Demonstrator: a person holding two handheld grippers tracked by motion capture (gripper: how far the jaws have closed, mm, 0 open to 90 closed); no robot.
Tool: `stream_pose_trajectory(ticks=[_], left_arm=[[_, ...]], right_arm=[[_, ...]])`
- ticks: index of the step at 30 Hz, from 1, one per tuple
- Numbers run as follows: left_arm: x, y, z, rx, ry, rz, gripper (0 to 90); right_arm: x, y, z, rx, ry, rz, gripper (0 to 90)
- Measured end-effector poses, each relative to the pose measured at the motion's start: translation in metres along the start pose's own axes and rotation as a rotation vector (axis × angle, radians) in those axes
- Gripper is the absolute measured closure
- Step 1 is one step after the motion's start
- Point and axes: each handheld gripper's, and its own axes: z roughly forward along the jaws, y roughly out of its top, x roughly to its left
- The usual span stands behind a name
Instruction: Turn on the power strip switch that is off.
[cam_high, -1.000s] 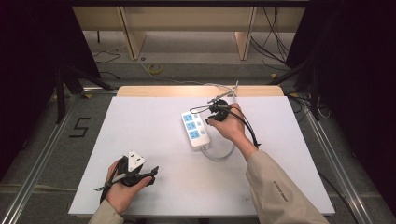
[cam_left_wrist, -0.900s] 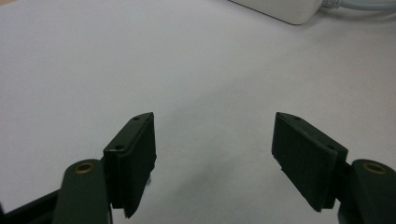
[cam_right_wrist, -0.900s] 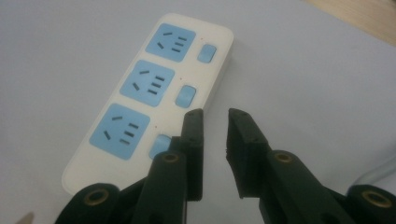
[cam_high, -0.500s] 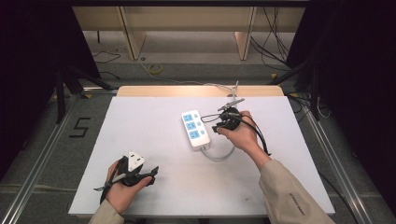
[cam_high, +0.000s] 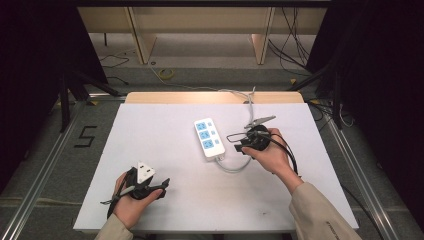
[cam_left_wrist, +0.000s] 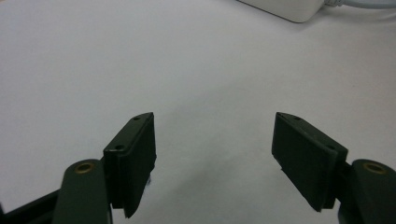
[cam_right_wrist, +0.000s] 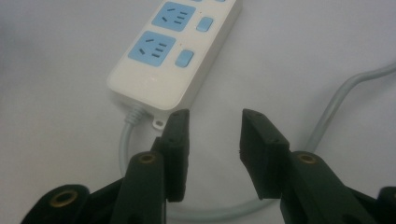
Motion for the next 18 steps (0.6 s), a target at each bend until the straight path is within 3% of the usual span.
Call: stream_pose_trajectory(ticks=[18], left_arm=[[0.000,0.000,0.000,0.007,0.002,0.001,30.5]], right_arm=[[-0.007,-0.059,-0.032,-0.016,-0.015,-0.013,53.2]])
